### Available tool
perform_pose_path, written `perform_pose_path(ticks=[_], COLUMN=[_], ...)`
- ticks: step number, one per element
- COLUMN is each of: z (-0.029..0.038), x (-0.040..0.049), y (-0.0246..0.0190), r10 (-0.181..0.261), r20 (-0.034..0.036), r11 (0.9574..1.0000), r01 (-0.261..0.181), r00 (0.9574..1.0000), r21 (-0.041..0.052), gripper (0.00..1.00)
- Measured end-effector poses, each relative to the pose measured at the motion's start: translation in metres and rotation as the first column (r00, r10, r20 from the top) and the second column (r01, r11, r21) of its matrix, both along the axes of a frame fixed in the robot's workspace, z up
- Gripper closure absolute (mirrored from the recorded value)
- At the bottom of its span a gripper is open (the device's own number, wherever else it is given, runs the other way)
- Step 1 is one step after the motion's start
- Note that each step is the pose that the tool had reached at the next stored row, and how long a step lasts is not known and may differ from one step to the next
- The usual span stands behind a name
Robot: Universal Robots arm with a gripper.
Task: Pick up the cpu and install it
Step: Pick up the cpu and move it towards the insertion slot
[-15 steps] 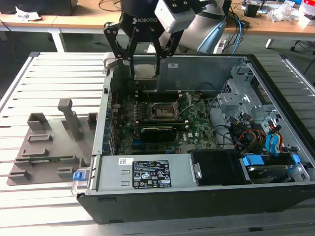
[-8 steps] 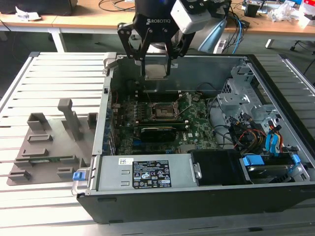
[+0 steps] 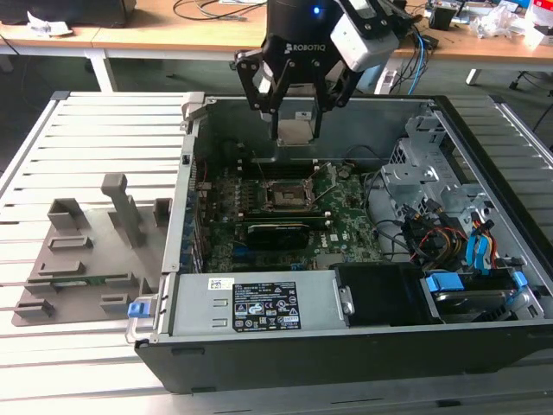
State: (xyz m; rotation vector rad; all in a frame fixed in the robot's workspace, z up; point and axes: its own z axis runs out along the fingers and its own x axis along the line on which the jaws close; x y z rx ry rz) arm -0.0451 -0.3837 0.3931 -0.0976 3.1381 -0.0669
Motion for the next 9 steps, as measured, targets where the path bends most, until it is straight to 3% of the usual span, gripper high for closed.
perform_pose_path(ticks=[4, 9], z=[-0.0038, -0.0038], x=[0.0053, 0.0062], y=[0.0021, 0.0023], r10=[0.0, 0.0], r20=[-0.0013, -0.0013], r11=[1.0, 1.0], r01=[0.0, 0.0], r00=[1.0, 1.0], r21=[0.0003, 0.002], gripper=[0.45, 0.45])
